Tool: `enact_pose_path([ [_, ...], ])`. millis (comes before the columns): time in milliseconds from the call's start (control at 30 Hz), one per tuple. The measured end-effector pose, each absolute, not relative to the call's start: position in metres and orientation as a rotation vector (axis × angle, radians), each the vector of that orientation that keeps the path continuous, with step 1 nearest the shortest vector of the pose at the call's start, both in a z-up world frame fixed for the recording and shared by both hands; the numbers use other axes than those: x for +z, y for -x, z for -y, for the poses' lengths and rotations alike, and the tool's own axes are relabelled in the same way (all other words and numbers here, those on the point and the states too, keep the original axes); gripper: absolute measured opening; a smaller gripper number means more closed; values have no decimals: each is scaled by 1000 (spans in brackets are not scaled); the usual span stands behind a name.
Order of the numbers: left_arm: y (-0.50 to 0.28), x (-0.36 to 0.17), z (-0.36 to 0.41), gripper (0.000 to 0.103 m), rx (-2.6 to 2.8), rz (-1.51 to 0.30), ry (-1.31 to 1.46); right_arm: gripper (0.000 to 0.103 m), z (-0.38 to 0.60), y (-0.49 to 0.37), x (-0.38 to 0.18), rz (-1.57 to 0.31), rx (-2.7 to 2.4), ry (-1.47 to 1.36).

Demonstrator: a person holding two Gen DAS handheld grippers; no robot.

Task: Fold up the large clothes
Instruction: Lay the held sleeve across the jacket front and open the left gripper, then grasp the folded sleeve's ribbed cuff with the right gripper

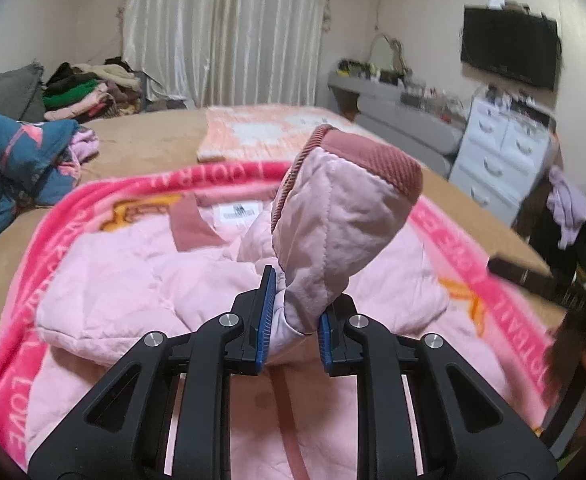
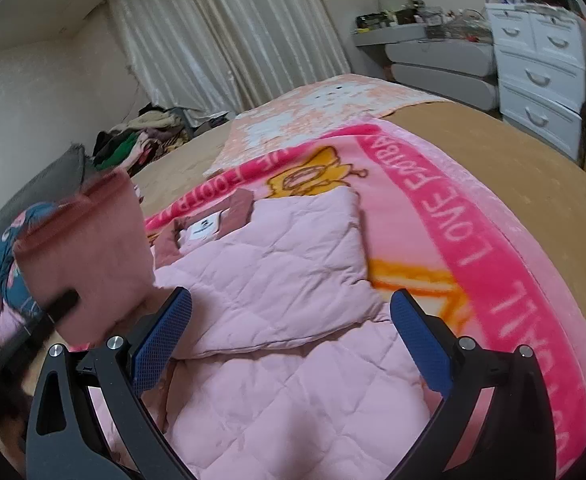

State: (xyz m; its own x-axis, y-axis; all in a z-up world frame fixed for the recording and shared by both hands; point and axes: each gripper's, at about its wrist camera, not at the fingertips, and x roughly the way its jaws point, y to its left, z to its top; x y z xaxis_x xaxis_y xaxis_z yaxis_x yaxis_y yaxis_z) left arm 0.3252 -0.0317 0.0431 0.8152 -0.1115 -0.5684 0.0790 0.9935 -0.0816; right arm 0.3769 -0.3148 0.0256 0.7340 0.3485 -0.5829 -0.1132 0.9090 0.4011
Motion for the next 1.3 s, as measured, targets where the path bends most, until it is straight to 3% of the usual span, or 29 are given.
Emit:
enact_pose_path([
  [233,-332,10,55,15,-124,-695,-24,99,323,-382,17,-733,237,-394],
  [367,-334,-5,64,22,-136,-745,-65,99,320,-384,13,-750,247,-389],
  [433,-332,-10,68,30,-147,-762,-80,99,319,-385,11,-757,254,-386],
  [467,-332,-11,69,44,-158,-772,-82,99,318,-385,11,-760,254,-381],
  [567,-330,-15,73,50,-153,-787,-107,99,315,-385,9,-769,260,-373],
  [733,-322,-16,67,69,-165,-834,-98,99,312,-386,6,-785,277,-375],
  [800,-317,-14,61,86,-166,-845,-79,99,309,-386,6,-792,290,-376],
  [1067,-299,2,11,94,-115,-827,24,99,272,-384,-1,-849,398,-368],
  [1300,-296,17,-48,94,43,-789,92,99,223,-378,-24,-961,490,-336],
])
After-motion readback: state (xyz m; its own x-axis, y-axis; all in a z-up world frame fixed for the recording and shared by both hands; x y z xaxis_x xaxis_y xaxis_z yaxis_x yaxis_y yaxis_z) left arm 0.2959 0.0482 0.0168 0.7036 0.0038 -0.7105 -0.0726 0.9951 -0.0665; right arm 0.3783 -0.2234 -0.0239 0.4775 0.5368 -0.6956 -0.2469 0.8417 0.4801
